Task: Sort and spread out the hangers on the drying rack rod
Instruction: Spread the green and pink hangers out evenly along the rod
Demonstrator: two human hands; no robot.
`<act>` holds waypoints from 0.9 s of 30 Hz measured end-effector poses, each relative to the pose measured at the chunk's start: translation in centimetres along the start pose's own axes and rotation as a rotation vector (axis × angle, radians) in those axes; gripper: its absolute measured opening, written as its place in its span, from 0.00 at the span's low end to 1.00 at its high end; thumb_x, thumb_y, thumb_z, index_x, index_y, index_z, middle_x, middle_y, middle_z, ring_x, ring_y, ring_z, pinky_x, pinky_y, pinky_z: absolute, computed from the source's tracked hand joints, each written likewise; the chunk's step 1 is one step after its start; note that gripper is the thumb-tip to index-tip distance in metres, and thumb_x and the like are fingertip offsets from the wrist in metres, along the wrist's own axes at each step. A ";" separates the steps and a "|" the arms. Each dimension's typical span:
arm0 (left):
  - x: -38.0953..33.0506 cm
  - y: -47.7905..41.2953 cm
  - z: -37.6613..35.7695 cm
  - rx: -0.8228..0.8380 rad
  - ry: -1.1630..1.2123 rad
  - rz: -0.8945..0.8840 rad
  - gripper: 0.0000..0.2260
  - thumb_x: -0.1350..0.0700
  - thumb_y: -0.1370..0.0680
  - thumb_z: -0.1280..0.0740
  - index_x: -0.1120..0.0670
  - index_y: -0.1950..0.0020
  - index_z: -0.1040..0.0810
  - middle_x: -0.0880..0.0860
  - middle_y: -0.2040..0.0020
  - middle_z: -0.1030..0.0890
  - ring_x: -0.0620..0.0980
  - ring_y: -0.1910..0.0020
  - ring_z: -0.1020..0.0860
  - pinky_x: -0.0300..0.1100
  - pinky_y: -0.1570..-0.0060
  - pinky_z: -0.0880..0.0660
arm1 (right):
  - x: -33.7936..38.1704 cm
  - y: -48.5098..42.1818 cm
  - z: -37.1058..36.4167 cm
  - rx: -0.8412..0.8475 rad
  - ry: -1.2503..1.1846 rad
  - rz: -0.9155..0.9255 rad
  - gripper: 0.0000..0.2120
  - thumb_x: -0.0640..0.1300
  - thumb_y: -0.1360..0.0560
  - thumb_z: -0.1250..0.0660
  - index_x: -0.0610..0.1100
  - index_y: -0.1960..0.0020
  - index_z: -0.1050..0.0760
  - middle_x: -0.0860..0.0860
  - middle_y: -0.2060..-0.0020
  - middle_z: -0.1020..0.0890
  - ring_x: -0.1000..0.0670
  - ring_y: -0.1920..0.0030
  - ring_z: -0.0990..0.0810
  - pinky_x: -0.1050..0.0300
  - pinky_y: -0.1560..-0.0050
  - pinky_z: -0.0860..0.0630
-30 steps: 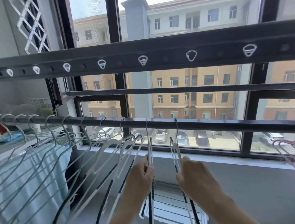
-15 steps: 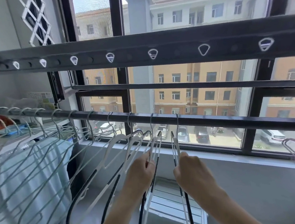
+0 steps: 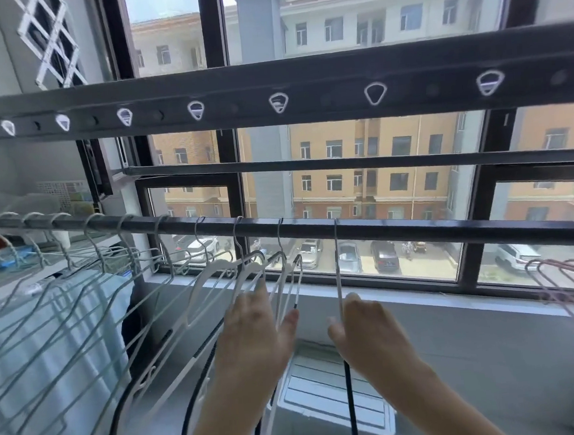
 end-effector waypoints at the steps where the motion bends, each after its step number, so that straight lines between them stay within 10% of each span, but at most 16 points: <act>1: -1.3 0.9 1.1 -0.064 0.005 -0.047 0.30 0.41 0.24 0.43 0.52 0.26 0.47 0.51 0.31 0.35 0.49 0.32 0.38 0.41 0.35 0.39 | -0.1 0.4 0.5 -0.002 -0.027 0.000 0.14 0.53 0.24 0.39 0.41 0.50 0.31 0.48 0.64 0.24 0.46 0.61 0.21 0.59 0.65 0.28; 5: -6.8 4.7 2.8 -0.185 0.118 -0.309 0.29 0.36 0.26 0.47 0.48 0.28 0.43 0.46 0.33 0.34 0.44 0.33 0.37 0.35 0.36 0.41 | -2.0 2.6 2.9 -0.022 -0.069 -0.013 0.21 0.60 0.24 0.43 0.41 0.53 0.29 0.45 0.61 0.22 0.45 0.59 0.22 0.55 0.60 0.27; 12: -17.2 9.4 -6.4 0.118 0.392 -0.522 0.30 0.39 0.27 0.50 0.46 0.26 0.50 0.40 0.33 0.39 0.39 0.35 0.36 0.31 0.36 0.41 | -13.0 8.3 9.7 -0.317 -0.026 -0.223 0.21 0.58 0.25 0.40 0.41 0.46 0.25 0.44 0.61 0.17 0.44 0.57 0.18 0.54 0.54 0.24; 18: -25.6 10.3 -15.5 0.429 0.574 -0.458 0.22 0.48 0.23 0.38 0.49 0.30 0.38 0.46 0.37 0.28 0.40 0.54 0.27 0.33 0.50 0.33 | -22.5 14.0 17.6 -0.553 0.148 -0.410 0.10 0.48 0.27 0.33 0.43 0.49 0.22 0.42 0.62 0.16 0.41 0.59 0.17 0.52 0.59 0.23; 27: -34.2 10.2 -21.8 0.502 0.677 -0.271 0.22 0.47 0.24 0.38 0.58 0.34 0.32 0.52 0.42 0.21 0.50 0.47 0.21 0.42 0.42 0.28 | -28.4 14.3 18.4 -0.385 0.318 -0.489 0.10 0.46 0.23 0.39 0.44 0.45 0.25 0.47 0.53 0.19 0.48 0.58 0.21 0.62 0.64 0.34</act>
Point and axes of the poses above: each hand's wrist, its own y-axis away from the middle knuckle, its own z-axis out of the back of the hand, x = y × z, the point moved 5 cm from there along -y, towards the middle knuckle
